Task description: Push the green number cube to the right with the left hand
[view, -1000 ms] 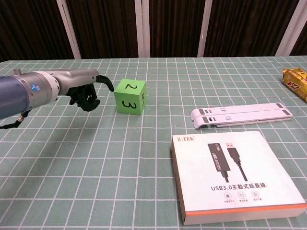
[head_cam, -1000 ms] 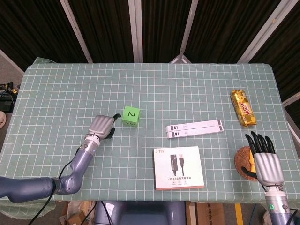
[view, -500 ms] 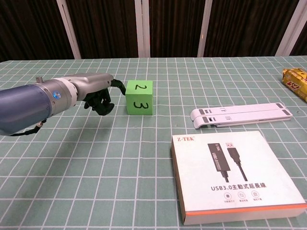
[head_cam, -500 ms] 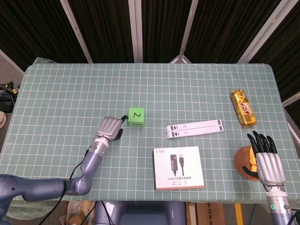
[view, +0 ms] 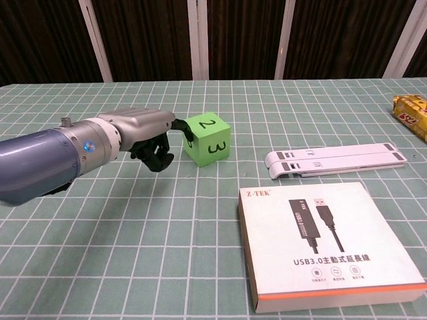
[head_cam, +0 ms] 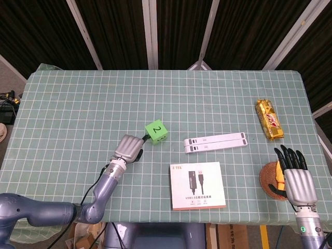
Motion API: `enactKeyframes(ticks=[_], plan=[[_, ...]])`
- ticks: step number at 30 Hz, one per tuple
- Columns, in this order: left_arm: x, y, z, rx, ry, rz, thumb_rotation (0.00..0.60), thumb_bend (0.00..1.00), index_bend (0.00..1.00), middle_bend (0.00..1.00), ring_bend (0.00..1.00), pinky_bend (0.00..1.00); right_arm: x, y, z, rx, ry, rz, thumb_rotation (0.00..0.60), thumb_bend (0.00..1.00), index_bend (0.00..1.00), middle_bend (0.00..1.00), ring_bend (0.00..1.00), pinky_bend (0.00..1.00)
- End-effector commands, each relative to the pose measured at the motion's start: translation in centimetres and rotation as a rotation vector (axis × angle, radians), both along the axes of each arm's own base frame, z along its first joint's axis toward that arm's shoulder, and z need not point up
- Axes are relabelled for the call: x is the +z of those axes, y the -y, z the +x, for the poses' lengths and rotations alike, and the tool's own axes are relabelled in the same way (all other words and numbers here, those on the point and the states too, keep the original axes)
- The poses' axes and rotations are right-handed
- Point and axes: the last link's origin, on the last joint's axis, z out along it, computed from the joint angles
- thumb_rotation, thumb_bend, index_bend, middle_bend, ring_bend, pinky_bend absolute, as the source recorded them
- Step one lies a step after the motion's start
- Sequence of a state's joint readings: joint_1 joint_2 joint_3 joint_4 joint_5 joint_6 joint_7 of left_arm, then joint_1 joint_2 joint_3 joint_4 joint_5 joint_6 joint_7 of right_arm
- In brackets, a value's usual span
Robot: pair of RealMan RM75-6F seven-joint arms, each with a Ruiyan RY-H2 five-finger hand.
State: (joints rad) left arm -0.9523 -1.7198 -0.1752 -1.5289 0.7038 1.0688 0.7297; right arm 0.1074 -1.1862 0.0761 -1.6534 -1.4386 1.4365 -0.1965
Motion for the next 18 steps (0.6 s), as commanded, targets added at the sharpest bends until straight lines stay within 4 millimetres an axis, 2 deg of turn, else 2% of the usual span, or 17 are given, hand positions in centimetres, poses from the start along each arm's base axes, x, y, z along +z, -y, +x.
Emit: enactKeyframes(ticks=[1, 18], plan=[[-0.3, 0.0, 0.5, -0.005, 0.002, 0.0, 0.6, 0.71, 0.21, 0.75, 0.66, 0.67, 0.1, 0.0, 0.0, -0.002, 0.0, -0.003, 0.6, 0.07, 0.05, 0.0, 0.0, 0.0], [-1.6, 0.4, 3.7, -0.064, 0.061, 0.028, 0.6, 0.7, 0.23, 0.73, 0.65, 0.67, -0.1, 0.0, -0.1, -0.01, -0.002, -0.001, 0.6, 0.07, 0.05, 0.0, 0.0, 0.0]])
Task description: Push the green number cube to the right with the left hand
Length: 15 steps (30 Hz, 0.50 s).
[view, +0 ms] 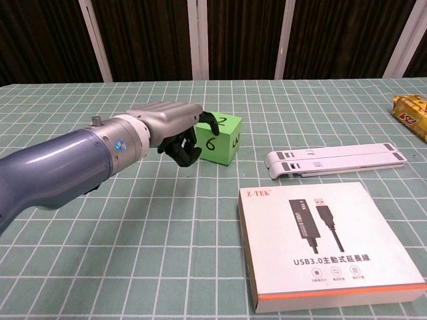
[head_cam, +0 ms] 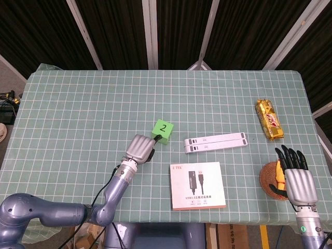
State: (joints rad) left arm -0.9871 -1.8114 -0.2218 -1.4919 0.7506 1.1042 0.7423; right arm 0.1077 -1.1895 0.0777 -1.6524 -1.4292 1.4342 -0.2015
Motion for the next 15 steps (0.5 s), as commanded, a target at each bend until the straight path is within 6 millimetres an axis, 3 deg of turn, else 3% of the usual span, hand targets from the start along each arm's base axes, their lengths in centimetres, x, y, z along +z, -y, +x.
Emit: enactKeyframes(ticks=[1, 9, 15], plan=[[-0.2, 0.0, 0.3, -0.004, 0.002, 0.0, 0.6, 0.7, 0.23, 0.73, 0.65, 0.67, 0.0, 0.0, 0.0, -0.002, -0.001, 0.0, 0.6, 0.07, 0.05, 0.0, 0.0, 0.0], [-0.6, 0.2, 1.8, -0.026, 0.047, -0.019, 0.6, 0.68, 0.23, 0.65, 0.6, 0.67, -0.1, 0.1, -0.1, -0.012, -0.002, -0.006, 0.6, 0.07, 0.06, 0.0, 0.0, 0.0], [1.4, -0.2, 2.0, -0.062, 0.125, 0.028, 0.6, 0.65, 0.23, 0.61, 0.59, 0.67, -0.3, 0.2, -0.2, -0.018, -0.008, 0.002, 0.6, 0.07, 0.05, 0.0, 0.0, 0.0]])
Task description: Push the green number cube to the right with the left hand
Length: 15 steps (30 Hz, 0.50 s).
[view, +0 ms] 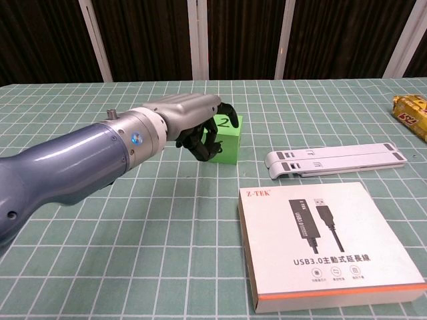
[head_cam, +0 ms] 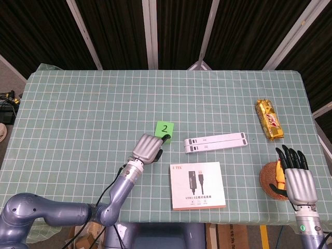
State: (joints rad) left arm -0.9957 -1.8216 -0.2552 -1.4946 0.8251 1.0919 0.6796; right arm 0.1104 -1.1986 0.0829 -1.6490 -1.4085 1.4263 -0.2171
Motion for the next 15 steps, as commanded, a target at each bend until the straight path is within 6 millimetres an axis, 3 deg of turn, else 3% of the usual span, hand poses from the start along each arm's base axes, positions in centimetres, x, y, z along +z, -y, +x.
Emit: enactKeyframes(ticks=[1, 5, 8, 15], plan=[[1.6, -0.4, -0.1, -0.014, 0.052, 0.038, 0.6, 0.65, 0.23, 0.61, 0.58, 0.67, -0.1, 0.0, 0.0, -0.001, -0.003, 0.006, 0.6, 0.07, 0.05, 0.0, 0.0, 0.0], [4.1, -1.2, -0.9, -0.02, 0.086, 0.113, 0.6, 0.67, 0.24, 0.64, 0.59, 0.68, -0.4, 0.0, 0.2, -0.002, -0.01, 0.012, 0.6, 0.07, 0.05, 0.0, 0.0, 0.0], [5.5, -2.1, -2.0, -0.017, 0.063, 0.162, 0.6, 0.74, 0.27, 0.69, 0.62, 0.7, -0.6, 0.0, 0.2, -0.004, -0.017, 0.018, 0.6, 0.07, 0.05, 0.0, 0.0, 0.0], [7.2, -4.6, -3.2, -0.028, -0.02, 0.235, 0.6, 0.78, 0.26, 0.72, 0.64, 0.7, -1.2, 0.0, 0.3, -0.016, -0.04, 0.033, 0.6, 0.07, 0.05, 0.0, 0.0, 0.0]])
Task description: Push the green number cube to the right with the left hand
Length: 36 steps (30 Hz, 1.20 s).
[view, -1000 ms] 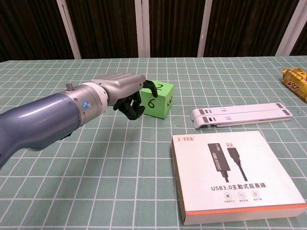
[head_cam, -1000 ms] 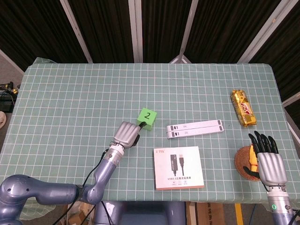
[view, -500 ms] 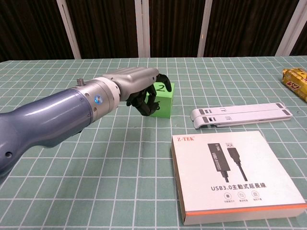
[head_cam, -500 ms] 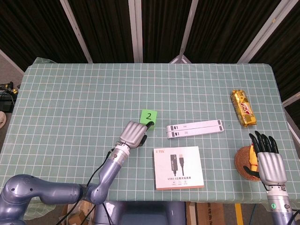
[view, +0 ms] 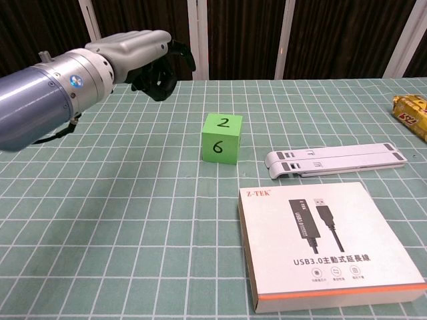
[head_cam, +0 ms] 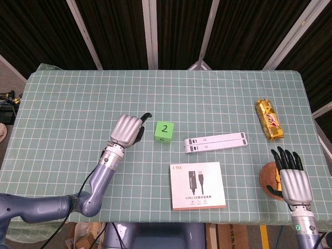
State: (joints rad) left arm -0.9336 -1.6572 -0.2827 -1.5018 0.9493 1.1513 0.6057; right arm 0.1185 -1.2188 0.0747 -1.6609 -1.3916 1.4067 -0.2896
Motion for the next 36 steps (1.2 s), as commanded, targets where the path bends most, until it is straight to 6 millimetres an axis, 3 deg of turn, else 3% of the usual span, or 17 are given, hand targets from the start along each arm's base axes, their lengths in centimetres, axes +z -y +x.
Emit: enactKeyframes(ticks=[1, 10, 14, 17, 26, 36], plan=[[0.4, -1.1, -0.6, -0.005, -0.037, 0.031, 0.6, 0.78, 0.25, 0.72, 0.64, 0.7, -0.2, 0.1, 0.0, -0.005, -0.003, 0.002, 0.6, 0.07, 0.05, 0.0, 0.0, 0.0], [-0.6, -3.6, -4.1, 0.026, -0.176, 0.051, 0.6, 0.79, 0.09, 0.77, 0.67, 0.7, -0.3, 0.2, -0.1, -0.021, -0.008, 0.008, 0.6, 0.07, 0.05, 0.0, 0.0, 0.0], [-1.6, -4.1, -5.2, 0.159, -0.068, -0.083, 0.6, 0.82, 0.08, 0.79, 0.7, 0.71, -0.3, 0.2, -0.1, -0.022, -0.008, 0.007, 0.6, 0.07, 0.05, 0.0, 0.0, 0.0], [-1.8, -4.5, -5.3, 0.266, 0.048, -0.2, 0.6, 0.86, 0.07, 0.8, 0.72, 0.72, -0.3, 0.2, -0.1, -0.025, -0.007, 0.007, 0.6, 0.07, 0.05, 0.0, 0.0, 0.0], [-2.5, -5.0, -5.1, 0.396, 0.126, -0.435, 0.6, 0.89, 0.07, 0.81, 0.72, 0.73, -0.3, 0.0, -0.1, -0.028, -0.008, 0.011, 0.6, 0.07, 0.05, 0.0, 0.0, 0.0], [-3.6, -5.8, -4.3, 0.41, 0.223, -0.488, 0.6, 0.89, 0.08, 0.81, 0.72, 0.73, -0.4, 0.0, 0.0, -0.037, -0.011, 0.014, 0.6, 0.07, 0.05, 0.0, 0.0, 0.0]])
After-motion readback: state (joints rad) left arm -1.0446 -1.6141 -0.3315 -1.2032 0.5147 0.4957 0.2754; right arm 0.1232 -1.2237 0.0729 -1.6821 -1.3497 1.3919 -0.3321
